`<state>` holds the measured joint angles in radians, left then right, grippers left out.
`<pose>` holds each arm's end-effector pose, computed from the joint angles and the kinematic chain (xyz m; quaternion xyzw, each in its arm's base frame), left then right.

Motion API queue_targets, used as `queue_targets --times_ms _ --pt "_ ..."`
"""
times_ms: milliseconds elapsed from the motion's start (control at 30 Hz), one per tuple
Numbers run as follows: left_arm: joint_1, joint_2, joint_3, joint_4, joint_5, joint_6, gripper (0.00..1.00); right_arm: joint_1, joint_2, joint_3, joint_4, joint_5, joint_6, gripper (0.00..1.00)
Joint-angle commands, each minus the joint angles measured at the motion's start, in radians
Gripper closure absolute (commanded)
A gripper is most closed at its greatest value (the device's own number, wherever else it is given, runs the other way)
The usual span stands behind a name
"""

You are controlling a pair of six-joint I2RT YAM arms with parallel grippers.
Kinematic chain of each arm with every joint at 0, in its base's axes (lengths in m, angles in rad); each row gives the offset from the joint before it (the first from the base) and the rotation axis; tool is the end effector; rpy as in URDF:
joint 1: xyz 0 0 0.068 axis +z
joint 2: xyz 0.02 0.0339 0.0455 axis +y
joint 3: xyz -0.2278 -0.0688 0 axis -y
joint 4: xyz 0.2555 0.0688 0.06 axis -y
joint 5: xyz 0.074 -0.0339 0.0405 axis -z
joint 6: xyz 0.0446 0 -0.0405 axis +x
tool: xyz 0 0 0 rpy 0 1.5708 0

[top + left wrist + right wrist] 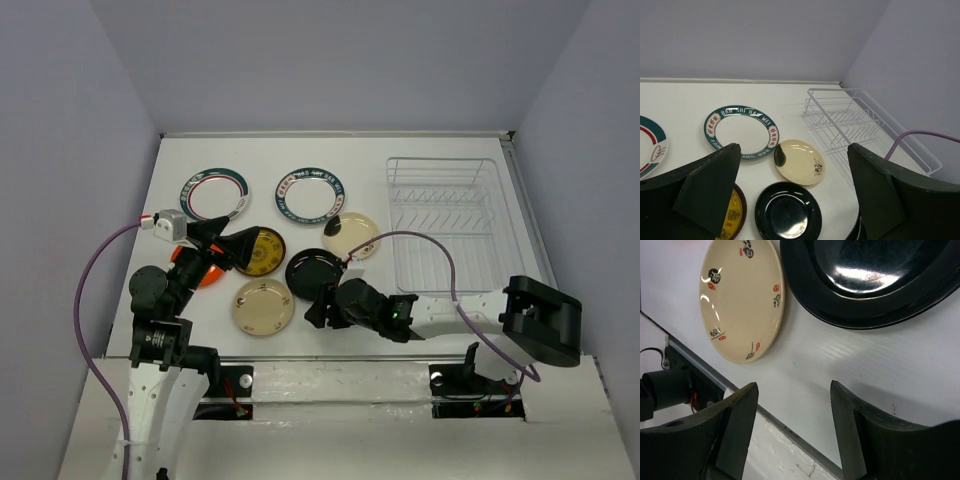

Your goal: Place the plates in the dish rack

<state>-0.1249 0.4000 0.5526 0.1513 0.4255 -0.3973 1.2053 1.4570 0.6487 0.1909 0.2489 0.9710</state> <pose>0.1594 -0.0386 0.3347 0.0900 0.5963 -0.3241 0.7289 0.1209 0.2852 0.1287 -0.0465 0.8823 0.3521 0.3090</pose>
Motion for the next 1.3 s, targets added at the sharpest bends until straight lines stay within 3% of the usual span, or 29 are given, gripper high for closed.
queue_targets --times_ms 0,167,333,500,600,700,733,767,833,933,1033,1133,1200,1267 --pt "-0.010 -0.010 0.046 0.016 0.018 0.012 0.01 0.004 0.089 -0.009 0.197 -0.046 0.083 0.35" --pt "-0.013 -0.012 0.043 0.016 0.018 0.009 0.01 0.004 0.201 0.032 0.280 -0.114 0.098 0.37" --pt "-0.018 -0.012 0.043 0.019 0.019 0.005 0.01 0.004 0.318 0.089 0.354 -0.093 0.139 0.45" --pt "-0.022 -0.015 0.041 0.021 0.022 0.009 0.01 0.004 0.385 0.127 0.395 -0.033 0.202 0.58" --pt "-0.025 -0.020 0.043 0.022 0.022 0.009 0.01 -0.006 0.419 0.143 0.397 -0.007 0.235 0.75" --pt "-0.028 -0.021 0.043 0.022 0.021 0.011 0.01 -0.015 0.431 0.141 0.401 0.007 0.241 0.82" --pt "-0.032 -0.023 0.041 0.022 0.021 0.011 0.01 -0.015 0.428 0.138 0.410 0.004 0.239 0.93" --pt "-0.033 -0.023 0.043 0.022 0.021 0.009 0.01 -0.015 0.418 0.128 0.432 -0.003 0.229 0.93" --pt "-0.039 -0.026 0.041 0.022 0.018 0.009 0.01 -0.015 0.364 0.098 0.464 -0.036 0.164 0.93" --pt "-0.045 -0.036 0.041 0.016 -0.001 0.008 0.01 -0.015 0.217 0.085 0.363 -0.042 0.077 0.93" --pt "-0.055 -0.053 0.044 0.008 -0.019 0.003 0.01 -0.015 -0.013 0.101 0.173 0.090 -0.064 0.93" --pt "-0.076 -0.069 0.047 0.001 -0.042 0.002 0.01 -0.044 -0.165 0.187 -0.098 0.337 -0.265 0.93" --pt "-0.096 -0.076 0.047 0.001 -0.047 0.003 0.01 -0.128 -0.289 0.253 -0.235 0.489 -0.392 0.93" --pt "-0.108 -0.089 0.046 -0.004 -0.053 0.003 0.01 -0.235 -0.400 0.305 -0.298 0.503 -0.483 0.93"
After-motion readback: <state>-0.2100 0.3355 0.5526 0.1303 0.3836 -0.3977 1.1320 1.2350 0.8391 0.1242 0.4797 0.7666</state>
